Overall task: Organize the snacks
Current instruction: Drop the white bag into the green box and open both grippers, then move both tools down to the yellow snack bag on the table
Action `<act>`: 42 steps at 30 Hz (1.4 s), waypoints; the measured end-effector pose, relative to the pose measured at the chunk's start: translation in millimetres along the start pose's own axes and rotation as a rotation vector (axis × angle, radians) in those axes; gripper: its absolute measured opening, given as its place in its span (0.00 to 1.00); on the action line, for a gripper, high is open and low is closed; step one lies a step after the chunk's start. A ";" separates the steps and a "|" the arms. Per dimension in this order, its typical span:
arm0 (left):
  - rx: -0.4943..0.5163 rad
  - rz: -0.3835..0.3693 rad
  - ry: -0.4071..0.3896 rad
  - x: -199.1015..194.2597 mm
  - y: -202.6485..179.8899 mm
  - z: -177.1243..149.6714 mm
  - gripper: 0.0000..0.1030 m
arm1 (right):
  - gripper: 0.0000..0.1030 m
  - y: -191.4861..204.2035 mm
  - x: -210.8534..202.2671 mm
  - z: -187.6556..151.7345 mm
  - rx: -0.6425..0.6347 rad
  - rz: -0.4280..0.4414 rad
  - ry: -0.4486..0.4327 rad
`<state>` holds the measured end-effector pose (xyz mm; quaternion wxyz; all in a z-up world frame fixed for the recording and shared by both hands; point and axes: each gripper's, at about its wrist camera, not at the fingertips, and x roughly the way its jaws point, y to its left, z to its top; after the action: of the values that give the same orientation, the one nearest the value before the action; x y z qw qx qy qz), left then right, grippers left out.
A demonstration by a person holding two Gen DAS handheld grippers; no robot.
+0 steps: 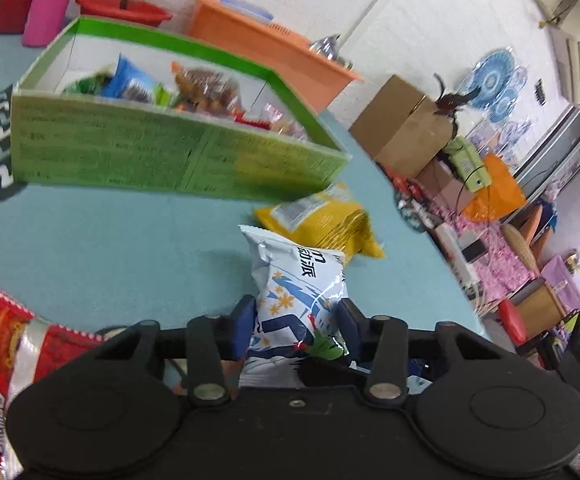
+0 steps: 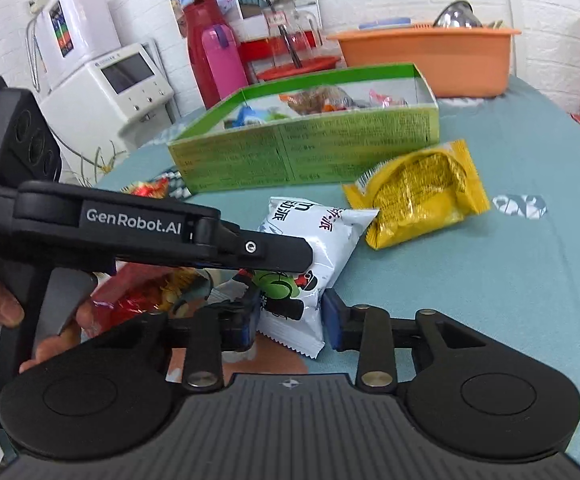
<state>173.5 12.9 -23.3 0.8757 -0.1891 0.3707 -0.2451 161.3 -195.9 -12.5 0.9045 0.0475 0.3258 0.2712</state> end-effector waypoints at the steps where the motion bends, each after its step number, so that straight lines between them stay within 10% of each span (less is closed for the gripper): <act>1: 0.000 -0.014 -0.015 -4.9 -2.1 4.9 0.66 | 0.55 0.6 -5.7 2.7 -0.008 0.008 -0.019; 12: 0.067 -0.037 -0.182 -18.5 -29.9 85.2 0.66 | 0.52 7.1 -22.6 76.7 -0.144 -0.022 -0.228; 28: 0.090 0.024 -0.170 60.5 -5.0 161.5 0.68 | 0.51 -50.4 52.6 138.5 -0.128 -0.054 -0.265; 33: 0.073 0.045 -0.131 84.2 10.1 159.0 1.00 | 0.52 -57.1 79.0 136.6 -0.150 -0.101 -0.246; 36: 0.106 0.084 -0.148 84.4 11.6 147.9 1.00 | 0.61 -54.7 90.3 127.0 -0.209 -0.163 -0.222; 39: 0.121 0.108 -0.137 77.0 8.0 144.6 1.00 | 0.92 -54.2 88.2 120.8 -0.221 -0.174 -0.209; 42: 0.103 0.088 -0.140 61.4 3.9 140.5 1.00 | 0.96 -53.0 72.9 119.8 -0.190 -0.174 -0.219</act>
<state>316.0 2.1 32.3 0.9179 -0.1440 0.3034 -0.2113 306.0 -192.0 26.3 0.9551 -0.0374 0.2008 0.2148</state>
